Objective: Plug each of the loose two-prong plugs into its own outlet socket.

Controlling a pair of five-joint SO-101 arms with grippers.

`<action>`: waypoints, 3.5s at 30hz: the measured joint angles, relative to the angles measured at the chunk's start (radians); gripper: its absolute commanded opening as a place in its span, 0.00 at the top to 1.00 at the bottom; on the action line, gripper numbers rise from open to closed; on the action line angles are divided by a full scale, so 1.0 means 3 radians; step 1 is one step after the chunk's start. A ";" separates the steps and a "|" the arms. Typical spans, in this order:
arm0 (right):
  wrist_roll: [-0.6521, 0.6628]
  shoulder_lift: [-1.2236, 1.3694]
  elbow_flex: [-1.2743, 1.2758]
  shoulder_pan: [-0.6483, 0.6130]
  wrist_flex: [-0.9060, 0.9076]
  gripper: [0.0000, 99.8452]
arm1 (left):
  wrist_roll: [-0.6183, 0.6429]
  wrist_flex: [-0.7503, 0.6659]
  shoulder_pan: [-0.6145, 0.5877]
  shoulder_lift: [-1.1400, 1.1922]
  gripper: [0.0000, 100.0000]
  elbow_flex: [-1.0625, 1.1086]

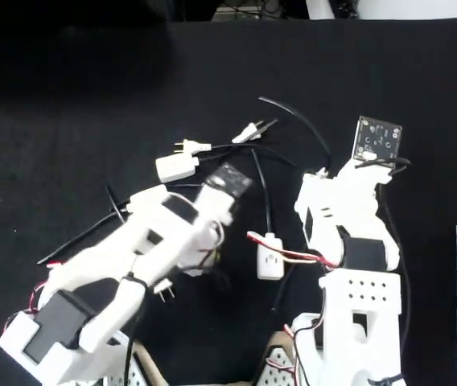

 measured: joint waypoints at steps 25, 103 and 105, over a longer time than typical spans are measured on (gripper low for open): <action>0.0000 0.0000 0.0000 0.0000 0.0000 0.99 | -0.0363 0.0844 -0.0921 -0.0471 0.79 -0.0573; 0.0000 0.0000 0.0000 0.0000 0.0000 0.99 | -0.0936 -0.1038 -0.0425 -0.0624 0.77 0.0742; 0.0000 0.0000 0.0000 0.0000 0.0000 0.99 | -0.0818 -0.1013 -0.0455 -0.0517 0.77 0.0696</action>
